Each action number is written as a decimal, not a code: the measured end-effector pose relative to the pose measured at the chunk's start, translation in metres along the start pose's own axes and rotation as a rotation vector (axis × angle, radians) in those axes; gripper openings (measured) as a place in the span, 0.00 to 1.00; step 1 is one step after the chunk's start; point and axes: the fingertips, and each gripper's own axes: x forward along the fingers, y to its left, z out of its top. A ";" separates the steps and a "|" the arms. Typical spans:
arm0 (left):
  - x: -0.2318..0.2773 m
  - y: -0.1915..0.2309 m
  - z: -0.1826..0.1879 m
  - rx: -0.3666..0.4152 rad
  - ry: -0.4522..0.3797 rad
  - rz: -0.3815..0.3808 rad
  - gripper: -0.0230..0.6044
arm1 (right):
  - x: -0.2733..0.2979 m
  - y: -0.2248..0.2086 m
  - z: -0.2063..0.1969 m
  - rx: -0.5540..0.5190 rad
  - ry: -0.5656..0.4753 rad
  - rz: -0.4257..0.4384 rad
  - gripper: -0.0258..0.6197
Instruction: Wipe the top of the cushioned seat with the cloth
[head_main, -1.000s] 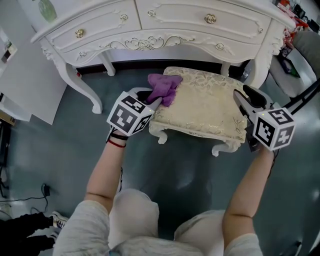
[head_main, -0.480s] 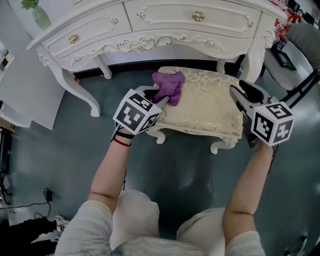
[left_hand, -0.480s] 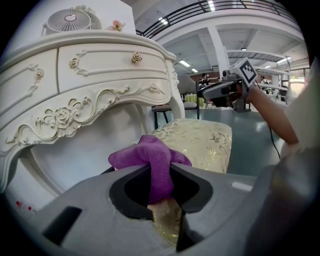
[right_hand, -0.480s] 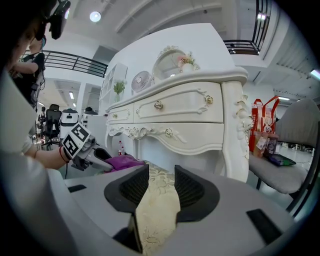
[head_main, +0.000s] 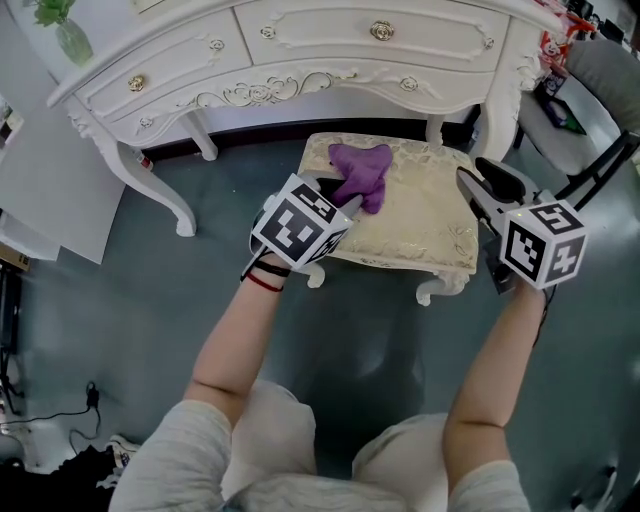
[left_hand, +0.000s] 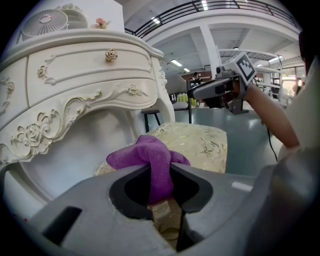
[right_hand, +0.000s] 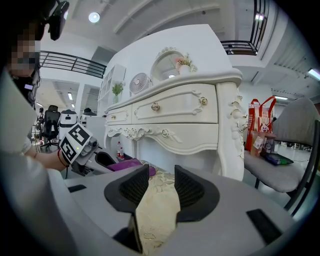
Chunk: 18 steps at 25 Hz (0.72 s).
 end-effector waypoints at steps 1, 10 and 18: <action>0.003 -0.003 0.003 0.005 0.001 -0.007 0.17 | 0.000 0.000 -0.001 0.001 0.001 0.001 0.26; 0.031 -0.039 0.030 0.081 0.006 -0.077 0.17 | -0.004 -0.009 -0.006 0.012 0.005 -0.009 0.26; 0.053 -0.068 0.050 0.141 0.010 -0.131 0.17 | -0.010 -0.020 -0.008 0.032 0.000 -0.027 0.26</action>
